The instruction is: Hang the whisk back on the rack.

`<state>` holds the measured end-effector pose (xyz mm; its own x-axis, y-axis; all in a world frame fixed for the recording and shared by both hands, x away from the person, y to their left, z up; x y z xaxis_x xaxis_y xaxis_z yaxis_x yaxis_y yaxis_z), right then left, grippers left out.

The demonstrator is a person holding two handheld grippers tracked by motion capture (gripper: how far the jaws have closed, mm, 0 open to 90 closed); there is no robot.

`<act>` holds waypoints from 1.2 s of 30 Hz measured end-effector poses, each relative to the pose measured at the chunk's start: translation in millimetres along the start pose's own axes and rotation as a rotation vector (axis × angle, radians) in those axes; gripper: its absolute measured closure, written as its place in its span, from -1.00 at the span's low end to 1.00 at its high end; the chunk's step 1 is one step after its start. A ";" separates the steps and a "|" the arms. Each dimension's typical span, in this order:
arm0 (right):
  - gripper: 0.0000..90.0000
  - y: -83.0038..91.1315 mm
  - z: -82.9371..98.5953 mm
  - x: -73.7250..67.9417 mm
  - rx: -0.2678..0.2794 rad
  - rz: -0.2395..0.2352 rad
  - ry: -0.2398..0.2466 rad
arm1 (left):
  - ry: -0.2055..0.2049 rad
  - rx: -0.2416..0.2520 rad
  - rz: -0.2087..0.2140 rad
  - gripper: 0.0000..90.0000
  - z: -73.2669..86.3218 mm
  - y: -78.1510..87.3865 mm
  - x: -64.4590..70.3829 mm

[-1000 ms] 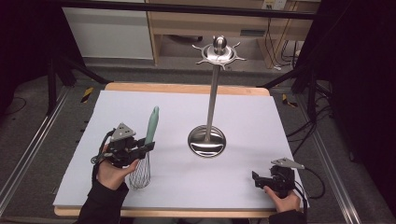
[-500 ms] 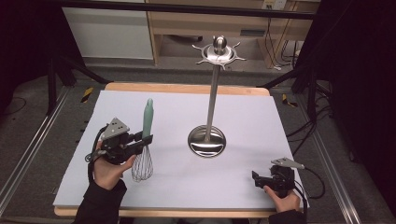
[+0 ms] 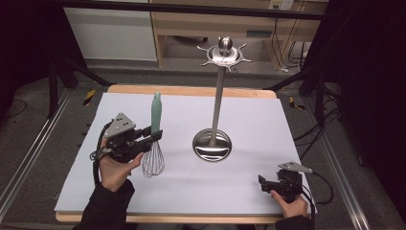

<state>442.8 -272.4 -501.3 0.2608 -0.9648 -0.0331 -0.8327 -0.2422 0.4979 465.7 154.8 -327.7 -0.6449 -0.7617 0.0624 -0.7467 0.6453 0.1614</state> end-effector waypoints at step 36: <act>-0.83 -0.1 -1.9 -0.4 0.006 -0.007 -0.001 | -0.067 0.028 0.055 0.53 -59.1 -35.1 37.5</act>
Point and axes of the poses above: each handheld gripper's, and its own axes: y roughly backward along the jaws, z roughly out of its underside, x roughly to its right, the point moved 4 cm from there along -y, roughly forward along the jaws, and after that the axes turned 13 degrees about x, right-handed, at the moved point
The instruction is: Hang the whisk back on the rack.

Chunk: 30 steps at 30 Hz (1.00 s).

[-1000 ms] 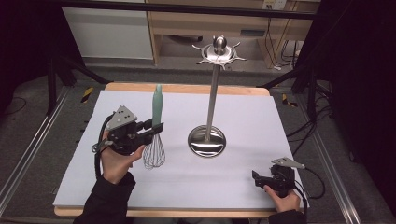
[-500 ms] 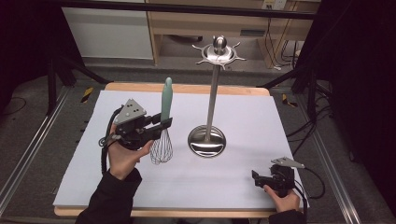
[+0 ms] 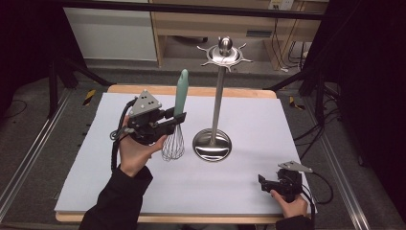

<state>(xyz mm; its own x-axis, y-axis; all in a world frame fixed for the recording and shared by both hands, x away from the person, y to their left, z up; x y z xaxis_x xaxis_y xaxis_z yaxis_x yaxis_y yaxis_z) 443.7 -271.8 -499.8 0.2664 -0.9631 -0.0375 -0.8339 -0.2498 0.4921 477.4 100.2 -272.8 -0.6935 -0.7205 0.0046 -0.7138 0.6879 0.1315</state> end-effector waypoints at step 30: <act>-0.83 -0.4 -0.8 -0.6 0.000 -0.004 0.000 | -0.007 -0.037 -0.014 0.53 -16.5 -33.9 -0.6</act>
Point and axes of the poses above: each handheld gripper's, and its own axes: y roughly backward along the jaws, z roughly out of its underside, x roughly to its right, the point moved 4 cm from there along -y, roughly forward along the jaws, and after that the axes turned 13 degrees about x, right-handed, at the moved point
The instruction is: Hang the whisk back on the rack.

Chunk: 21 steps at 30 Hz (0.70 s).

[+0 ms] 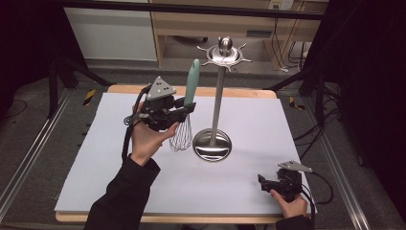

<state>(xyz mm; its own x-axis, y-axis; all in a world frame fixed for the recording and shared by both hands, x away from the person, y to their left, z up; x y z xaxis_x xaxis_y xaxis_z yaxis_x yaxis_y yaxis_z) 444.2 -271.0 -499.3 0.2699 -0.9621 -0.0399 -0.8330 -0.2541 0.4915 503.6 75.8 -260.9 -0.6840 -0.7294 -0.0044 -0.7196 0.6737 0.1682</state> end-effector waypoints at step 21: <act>-0.83 0.1 -0.4 0.1 0.000 -0.002 0.006 | -0.025 -0.047 0.001 0.53 -6.0 -17.4 4.0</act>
Point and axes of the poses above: each handheld gripper's, and its own axes: y roughly backward along the jaws, z roughly out of its underside, x roughly to its right, the point moved 4 cm from there along -y, roughly forward along the jaws, and after that the axes turned 13 degrees about x, right-handed, at the moved point
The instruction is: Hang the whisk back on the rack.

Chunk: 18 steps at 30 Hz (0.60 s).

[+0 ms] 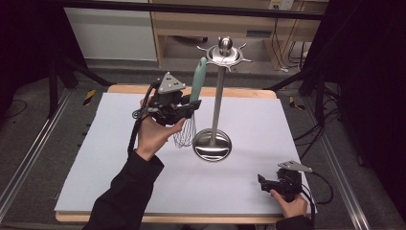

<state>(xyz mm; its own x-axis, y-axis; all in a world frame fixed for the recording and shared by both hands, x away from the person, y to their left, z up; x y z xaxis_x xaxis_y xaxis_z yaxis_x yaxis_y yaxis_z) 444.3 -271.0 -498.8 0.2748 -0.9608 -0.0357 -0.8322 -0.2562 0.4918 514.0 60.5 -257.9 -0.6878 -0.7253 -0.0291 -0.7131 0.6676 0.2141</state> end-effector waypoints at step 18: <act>-0.83 0.7 -0.6 -0.4 0.002 -0.002 -0.011 | 0.013 -0.018 -0.005 0.53 -2.8 -18.1 2.9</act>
<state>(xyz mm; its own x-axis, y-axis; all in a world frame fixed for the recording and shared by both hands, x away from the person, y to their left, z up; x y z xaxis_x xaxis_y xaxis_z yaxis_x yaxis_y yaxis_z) 443.9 -270.8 -497.9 0.2715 -0.9613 -0.0460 -0.8325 -0.2586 0.4899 525.4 45.8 -259.1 -0.6821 -0.7310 -0.0176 -0.7140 0.6607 0.2317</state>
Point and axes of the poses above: each handheld gripper's, and its own axes: y roughly backward along the jaws, z roughly out of its underside, x roughly to its right, the point moved 4 cm from there along -y, roughly forward along the jaws, and after that the axes turned 13 degrees about x, right-handed, at the moved point
